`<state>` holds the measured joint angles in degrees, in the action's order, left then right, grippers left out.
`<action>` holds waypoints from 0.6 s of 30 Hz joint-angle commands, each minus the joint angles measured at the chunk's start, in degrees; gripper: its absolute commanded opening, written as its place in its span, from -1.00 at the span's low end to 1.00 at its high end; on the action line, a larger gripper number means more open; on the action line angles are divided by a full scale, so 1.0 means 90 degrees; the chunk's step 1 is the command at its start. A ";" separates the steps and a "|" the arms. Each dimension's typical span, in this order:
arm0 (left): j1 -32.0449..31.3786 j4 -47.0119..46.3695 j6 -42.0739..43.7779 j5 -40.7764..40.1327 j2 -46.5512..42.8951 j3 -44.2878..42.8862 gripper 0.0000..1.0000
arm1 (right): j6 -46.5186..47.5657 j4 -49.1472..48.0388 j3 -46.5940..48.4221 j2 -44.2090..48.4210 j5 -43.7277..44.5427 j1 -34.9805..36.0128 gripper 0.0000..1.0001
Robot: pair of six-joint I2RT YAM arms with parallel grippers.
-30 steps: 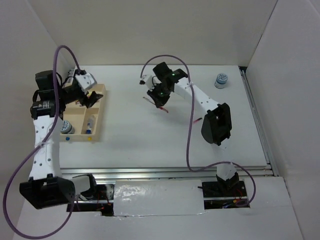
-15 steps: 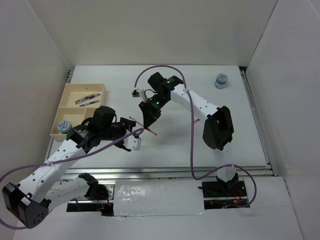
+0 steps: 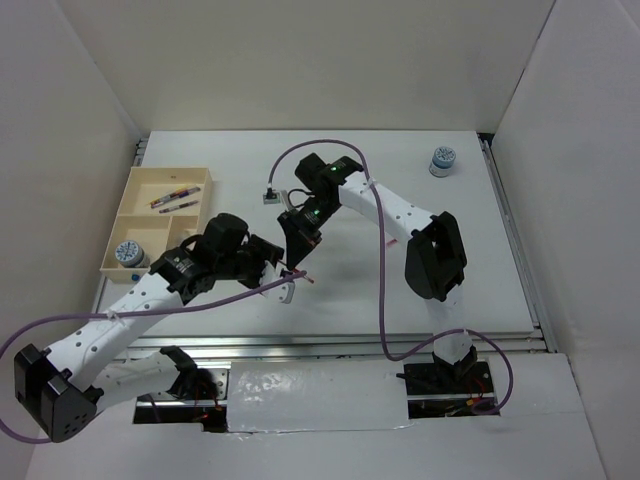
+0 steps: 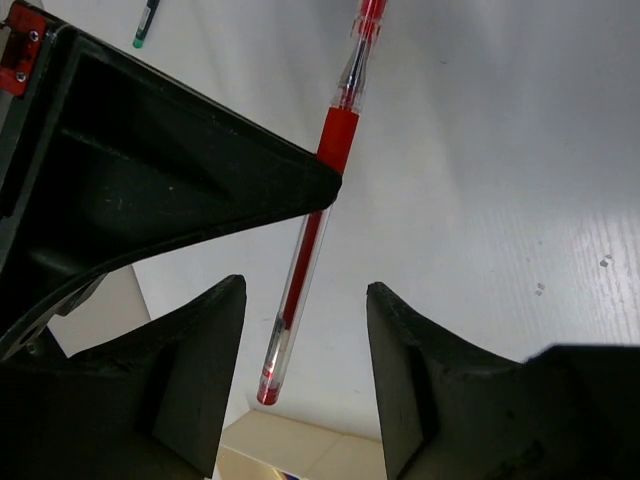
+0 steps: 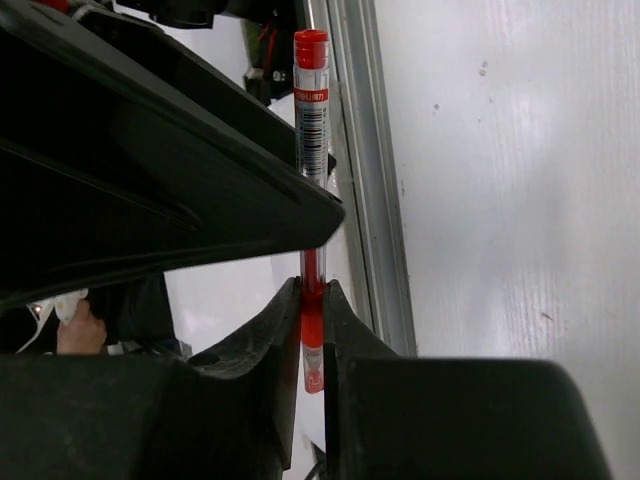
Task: Sort the stationery into containers
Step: Place the pen in the storage box.
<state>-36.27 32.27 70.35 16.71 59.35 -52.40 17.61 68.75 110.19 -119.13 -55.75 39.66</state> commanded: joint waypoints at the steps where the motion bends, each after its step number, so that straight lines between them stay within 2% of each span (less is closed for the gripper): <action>1: -0.0139 -0.0236 0.0084 0.0048 0.0075 0.0032 0.25 | 0.0016 0.0183 0.0012 0.0210 -0.0388 0.0105 -1.00; 4: -0.0257 -0.0119 0.0103 0.0067 0.0095 0.0022 0.01 | 0.0017 0.0222 0.0080 0.0151 -0.0437 0.0125 -1.00; 9: -0.0364 -0.0119 -0.0003 -0.0021 0.0104 0.0129 -0.09 | 0.0016 0.0320 0.0286 0.0083 -0.0495 0.0134 -1.00; 11: -0.0393 -0.0148 -0.0062 -0.0021 0.0114 0.0158 -0.21 | 0.0075 0.0388 0.0295 0.0053 -0.0554 0.0154 -1.00; 12: -0.0403 -0.0148 -0.0062 -0.0079 0.0114 0.0178 -0.28 | 0.0085 0.0408 0.0305 0.0063 -0.0564 0.0154 -1.00; 13: -0.0403 -0.0168 -0.0082 -0.0137 0.0114 0.0197 -0.50 | 0.0085 0.0408 0.0305 0.0073 -0.0573 0.0154 -0.99; 15: -0.0384 -0.0255 -0.0179 -0.0235 0.0085 0.0246 -0.84 | 0.0065 0.0398 0.0305 0.0121 -0.0467 0.0144 -0.48; 16: -0.0355 -0.0285 -0.0238 -0.0303 0.0066 0.0266 -1.00 | 0.0075 0.0417 0.0305 0.0160 -0.0350 0.0125 -0.08; 18: -0.0043 -0.0246 -0.0170 -0.0207 -0.0061 0.0285 -1.00 | 0.0075 0.0418 0.0286 0.0180 -0.0329 -0.0041 0.17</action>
<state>-38.87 30.89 69.80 14.83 59.94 -50.37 17.61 70.67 110.65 -119.17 -57.78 40.14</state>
